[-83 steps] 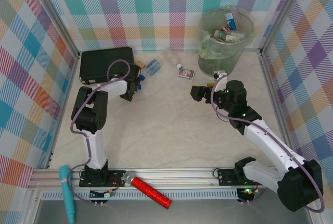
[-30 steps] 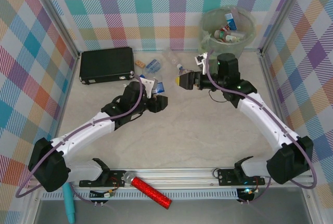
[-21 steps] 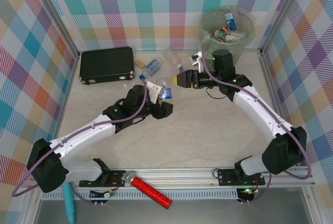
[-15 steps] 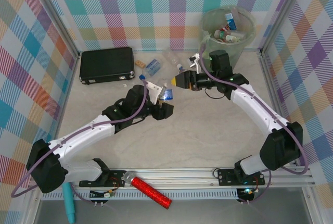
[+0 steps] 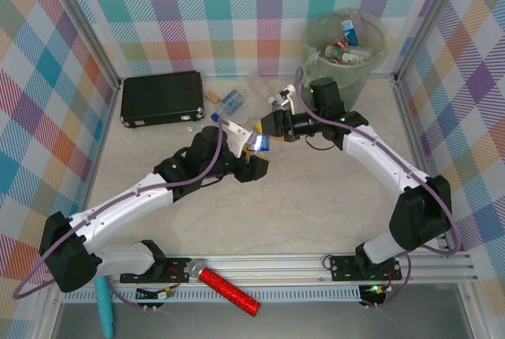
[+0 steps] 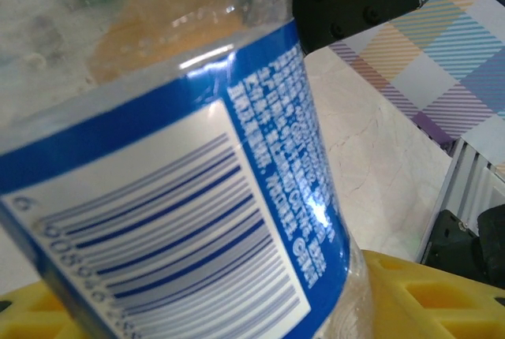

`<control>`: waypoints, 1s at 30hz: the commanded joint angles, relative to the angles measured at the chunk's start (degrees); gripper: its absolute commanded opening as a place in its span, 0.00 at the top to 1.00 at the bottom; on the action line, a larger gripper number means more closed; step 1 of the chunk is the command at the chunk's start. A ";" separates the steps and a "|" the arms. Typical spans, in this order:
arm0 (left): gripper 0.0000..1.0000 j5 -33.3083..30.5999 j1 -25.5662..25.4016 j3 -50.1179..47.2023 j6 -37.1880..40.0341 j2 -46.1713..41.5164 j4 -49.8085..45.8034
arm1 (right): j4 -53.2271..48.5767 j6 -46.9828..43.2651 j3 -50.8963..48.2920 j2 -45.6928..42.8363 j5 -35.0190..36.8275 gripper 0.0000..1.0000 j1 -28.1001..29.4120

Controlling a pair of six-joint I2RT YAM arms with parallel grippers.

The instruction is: Put the plastic bottles in the bin

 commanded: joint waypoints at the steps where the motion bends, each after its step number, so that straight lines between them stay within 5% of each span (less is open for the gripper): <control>1: 0.38 2.33 -0.60 2.15 0.93 -0.24 -0.50 | 2.29 0.56 -0.43 0.31 -3.39 0.12 0.55; 10: 0.38 4.22 -0.69 3.09 1.27 1.19 -1.11 | 1.16 -1.09 0.10 0.75 -4.67 0.28 0.88; 16: 0.35 1.40 -0.70 2.62 1.19 0.98 -1.78 | -1.96 -3.26 0.97 -1.36 2.43 0.40 0.84; 23: 0.02 -6.80 -0.74 0.97 -0.75 -1.49 -1.43 | -5.28 -5.59 3.65 -3.06 12.00 0.41 0.57; 30: 0.00 -19.47 -0.69 -2.59 -5.37 -8.95 -0.54 | -10.55 -9.60 10.46 -3.38 26.41 0.40 -2.80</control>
